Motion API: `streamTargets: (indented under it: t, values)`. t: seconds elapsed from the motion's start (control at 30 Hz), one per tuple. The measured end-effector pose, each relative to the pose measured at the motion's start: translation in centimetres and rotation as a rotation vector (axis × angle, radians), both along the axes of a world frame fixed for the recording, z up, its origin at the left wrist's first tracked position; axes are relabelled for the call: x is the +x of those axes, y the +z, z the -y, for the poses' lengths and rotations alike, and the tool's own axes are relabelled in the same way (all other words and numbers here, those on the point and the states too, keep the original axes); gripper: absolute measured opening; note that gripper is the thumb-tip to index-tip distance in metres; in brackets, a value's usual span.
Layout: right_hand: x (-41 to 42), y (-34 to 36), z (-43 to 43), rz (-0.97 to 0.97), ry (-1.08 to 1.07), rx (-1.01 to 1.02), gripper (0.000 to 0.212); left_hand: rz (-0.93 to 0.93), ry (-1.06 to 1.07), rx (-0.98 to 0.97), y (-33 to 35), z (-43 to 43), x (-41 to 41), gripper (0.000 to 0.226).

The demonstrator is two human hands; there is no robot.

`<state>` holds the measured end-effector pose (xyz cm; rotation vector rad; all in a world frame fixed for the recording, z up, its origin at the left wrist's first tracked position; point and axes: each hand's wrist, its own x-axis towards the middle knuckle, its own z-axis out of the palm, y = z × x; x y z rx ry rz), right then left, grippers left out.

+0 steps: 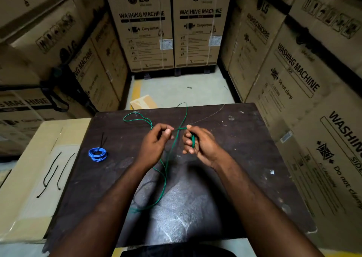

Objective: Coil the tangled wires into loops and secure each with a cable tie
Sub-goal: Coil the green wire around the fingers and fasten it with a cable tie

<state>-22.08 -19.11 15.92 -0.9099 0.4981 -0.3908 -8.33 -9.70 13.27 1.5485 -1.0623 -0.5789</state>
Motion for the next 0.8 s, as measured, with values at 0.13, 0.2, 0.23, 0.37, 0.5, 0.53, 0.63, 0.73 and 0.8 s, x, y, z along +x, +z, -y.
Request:
streamTargets:
  t: [0.13,0.2,0.23,0.37,0.5,0.53,0.63,0.73,0.8]
  values:
    - [-0.3,0.4,0.1,0.028,0.045,0.022,0.034,-0.001,-0.051,0.035,-0.9,0.1,0.2,0.023]
    - [-0.4,0.6,0.0,0.025,0.085,0.015,0.034,0.082,-0.065,0.035,-1.3,0.1,0.4,0.033]
    - [-0.4,0.7,0.0,0.019,0.108,0.01,0.034,0.12,-0.064,0.025,-1.4,0.1,0.4,0.035]
    - [-0.6,0.9,-0.4,0.0,0.214,0.012,0.036,0.227,-0.036,-0.004,-1.2,0.7,0.6,0.026]
    - [-0.5,0.9,-1.1,-0.036,0.359,0.045,0.038,0.105,-0.034,-0.011,-0.2,0.5,0.2,0.011]
    - [-0.4,0.8,-1.2,-0.04,0.369,0.057,0.039,0.086,-0.034,-0.014,0.0,0.4,0.1,0.01]
    - [-0.1,0.9,-1.3,-0.027,0.325,0.079,0.039,0.059,-0.053,0.02,0.0,0.1,-0.1,0.017]
    - [0.0,1.2,-1.2,0.013,0.293,0.119,0.04,0.038,-0.117,0.029,-0.3,-0.2,-0.8,0.027]
    - [0.0,1.6,-1.0,0.061,0.239,0.171,0.042,-0.011,-0.114,0.023,-0.3,-0.3,-1.2,0.034]
